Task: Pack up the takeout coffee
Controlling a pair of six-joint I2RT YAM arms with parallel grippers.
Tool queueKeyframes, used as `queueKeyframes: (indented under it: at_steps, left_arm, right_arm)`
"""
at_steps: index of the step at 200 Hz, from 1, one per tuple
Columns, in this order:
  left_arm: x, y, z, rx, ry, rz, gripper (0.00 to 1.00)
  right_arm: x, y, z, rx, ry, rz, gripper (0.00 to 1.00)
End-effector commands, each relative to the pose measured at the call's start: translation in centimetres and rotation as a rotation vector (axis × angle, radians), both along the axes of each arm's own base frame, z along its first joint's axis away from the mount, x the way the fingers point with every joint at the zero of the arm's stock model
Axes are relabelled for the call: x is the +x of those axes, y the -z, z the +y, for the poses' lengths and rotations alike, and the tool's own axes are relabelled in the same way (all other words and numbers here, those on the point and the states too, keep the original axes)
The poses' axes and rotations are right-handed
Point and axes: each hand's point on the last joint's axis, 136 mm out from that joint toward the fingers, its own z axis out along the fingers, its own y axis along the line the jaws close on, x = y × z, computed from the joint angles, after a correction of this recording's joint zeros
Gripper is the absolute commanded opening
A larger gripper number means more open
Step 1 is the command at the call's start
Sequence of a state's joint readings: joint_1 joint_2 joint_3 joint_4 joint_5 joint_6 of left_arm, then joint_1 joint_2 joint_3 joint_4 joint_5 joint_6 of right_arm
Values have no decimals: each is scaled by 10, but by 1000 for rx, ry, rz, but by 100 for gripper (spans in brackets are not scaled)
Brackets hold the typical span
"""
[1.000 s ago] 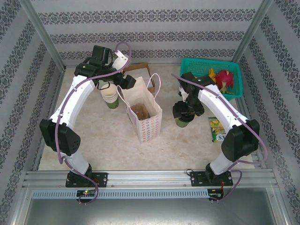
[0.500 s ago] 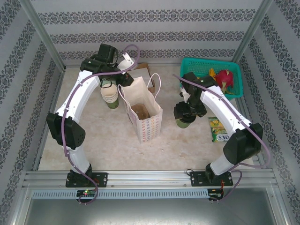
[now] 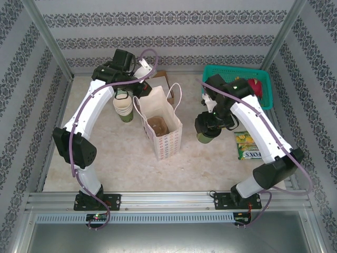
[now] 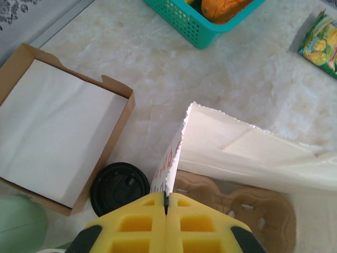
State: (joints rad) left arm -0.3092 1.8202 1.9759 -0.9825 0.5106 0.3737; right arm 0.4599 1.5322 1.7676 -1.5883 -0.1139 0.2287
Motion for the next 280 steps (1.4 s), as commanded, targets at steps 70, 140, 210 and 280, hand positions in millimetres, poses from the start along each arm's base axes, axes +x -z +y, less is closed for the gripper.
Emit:
queueKeyframes:
  at_steps: [70, 140, 210, 280]
  left_arm:
    - [-12, -15, 6, -60, -333, 104, 0]
    - [-20, -3, 6, -51, -353, 148, 0]
    - [-18, -4, 3, -77, -360, 149, 0]
    - [-15, -3, 3, -84, -374, 151, 0]
  right_arm:
    - [-48, -73, 10, 102, -59, -62, 57]
    - [-50, -112, 21, 173, -56, -205, 56]
    - [-11, -127, 86, 204, -162, -336, 56]
    - [-4, -101, 132, 197, -254, -276, 56]
